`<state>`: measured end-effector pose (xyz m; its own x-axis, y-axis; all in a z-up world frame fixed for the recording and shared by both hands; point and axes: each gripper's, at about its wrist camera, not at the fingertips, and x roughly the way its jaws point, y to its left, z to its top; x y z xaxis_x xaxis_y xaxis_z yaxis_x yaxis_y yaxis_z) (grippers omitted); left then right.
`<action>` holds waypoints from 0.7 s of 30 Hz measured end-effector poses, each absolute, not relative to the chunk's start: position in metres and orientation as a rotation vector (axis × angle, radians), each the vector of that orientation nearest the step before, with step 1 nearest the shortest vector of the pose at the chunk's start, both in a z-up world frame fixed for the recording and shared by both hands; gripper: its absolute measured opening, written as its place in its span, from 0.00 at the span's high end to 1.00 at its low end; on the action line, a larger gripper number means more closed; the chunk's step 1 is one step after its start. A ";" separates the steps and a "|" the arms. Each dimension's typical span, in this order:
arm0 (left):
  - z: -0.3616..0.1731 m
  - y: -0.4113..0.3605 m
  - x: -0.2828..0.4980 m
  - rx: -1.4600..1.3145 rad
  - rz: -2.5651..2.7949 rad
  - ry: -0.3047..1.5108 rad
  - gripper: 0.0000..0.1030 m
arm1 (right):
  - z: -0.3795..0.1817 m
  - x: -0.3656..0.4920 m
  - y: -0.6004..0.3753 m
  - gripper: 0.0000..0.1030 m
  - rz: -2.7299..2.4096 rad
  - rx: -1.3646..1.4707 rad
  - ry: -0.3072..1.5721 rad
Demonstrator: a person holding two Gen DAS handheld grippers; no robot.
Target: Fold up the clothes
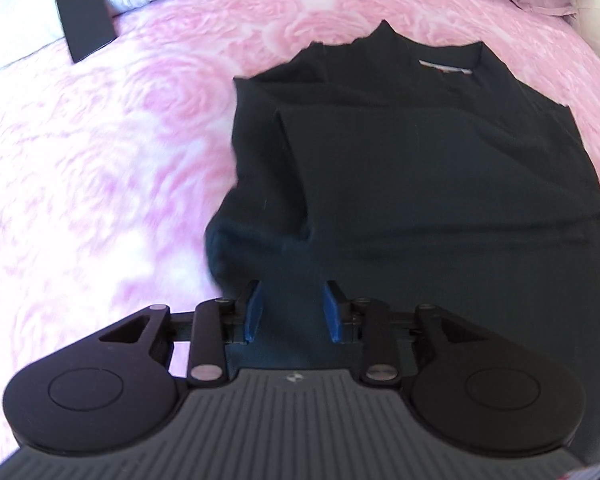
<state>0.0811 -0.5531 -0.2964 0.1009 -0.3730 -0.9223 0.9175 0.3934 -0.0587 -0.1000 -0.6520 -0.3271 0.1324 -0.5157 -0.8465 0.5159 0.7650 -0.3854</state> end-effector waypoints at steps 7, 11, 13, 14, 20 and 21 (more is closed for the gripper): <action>-0.258 -0.493 0.074 0.663 -1.137 1.044 0.65 | -0.265 -0.119 -0.580 0.25 -0.778 0.139 1.209; -0.235 -0.465 0.076 0.694 -1.199 0.995 0.62 | -0.225 -0.122 -0.544 0.25 -0.805 0.235 1.145; -0.224 -0.454 0.075 0.711 -1.228 0.964 0.61 | -0.206 -0.122 -0.527 0.25 -0.806 0.276 1.105; -0.218 -0.449 0.073 0.724 -1.239 0.938 0.60 | -0.197 -0.121 -0.519 0.25 -0.804 0.294 1.087; -0.191 -0.420 0.062 0.737 -1.271 0.851 0.52 | -0.154 -0.124 -0.487 0.25 -0.736 0.338 1.026; -0.188 -0.415 0.059 0.740 -1.273 0.846 0.52 | -0.148 -0.125 -0.483 0.25 -0.726 0.338 1.021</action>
<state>0.0594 -0.4146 -0.1877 0.0873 -0.4988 -0.8623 0.9881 0.1532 0.0114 -0.1254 -0.4828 -0.1483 0.3195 -0.3887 -0.8642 0.6881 0.7222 -0.0705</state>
